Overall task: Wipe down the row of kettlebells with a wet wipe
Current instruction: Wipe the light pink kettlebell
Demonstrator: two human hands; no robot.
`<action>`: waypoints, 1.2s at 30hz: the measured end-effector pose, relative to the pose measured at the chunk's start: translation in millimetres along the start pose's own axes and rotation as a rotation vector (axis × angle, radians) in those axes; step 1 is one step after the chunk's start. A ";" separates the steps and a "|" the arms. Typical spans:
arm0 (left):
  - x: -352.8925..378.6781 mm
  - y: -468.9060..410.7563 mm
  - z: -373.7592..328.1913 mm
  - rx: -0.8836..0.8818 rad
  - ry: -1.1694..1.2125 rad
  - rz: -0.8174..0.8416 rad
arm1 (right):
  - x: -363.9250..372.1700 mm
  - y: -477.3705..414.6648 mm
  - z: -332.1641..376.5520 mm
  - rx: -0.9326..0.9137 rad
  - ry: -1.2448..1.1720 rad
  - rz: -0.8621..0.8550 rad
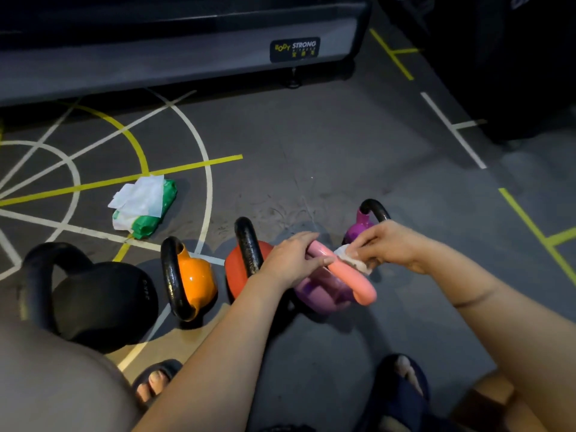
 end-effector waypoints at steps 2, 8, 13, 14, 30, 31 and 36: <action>2.7 -1.3 -4.3 0.038 0.023 0.013 | -10.5 15.3 3.1 -0.072 -0.125 -0.174; -5.1 7.0 -40.3 0.203 0.315 0.028 | 6.4 43.3 6.3 -0.178 -0.504 -0.307; -25.6 25.2 -55.3 0.204 0.391 -0.093 | 42.6 59.7 20.0 -0.249 -0.652 -0.183; -27.7 28.7 -60.5 0.220 0.396 -0.085 | 44.1 63.9 20.3 -0.253 -0.645 -0.188; -19.4 47.5 -60.2 0.220 0.147 -0.023 | 22.0 102.1 -30.9 -0.108 -0.694 -0.388; -19.6 47.3 -60.2 0.225 0.141 -0.049 | 17.8 100.8 -41.7 -0.079 -0.702 -0.469; -10.0 37.1 -56.0 0.228 0.032 -0.135 | -22.8 113.5 -118.5 0.090 -0.514 -1.001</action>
Point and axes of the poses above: each hand's wrist, its own y-axis away from the middle knuckle, its own x-axis out of the palm, z = x × y, the point moved 9 cm from there along -y, towards the middle knuckle, and after that the axes turned 8 degrees about z, right-handed, at the moved point
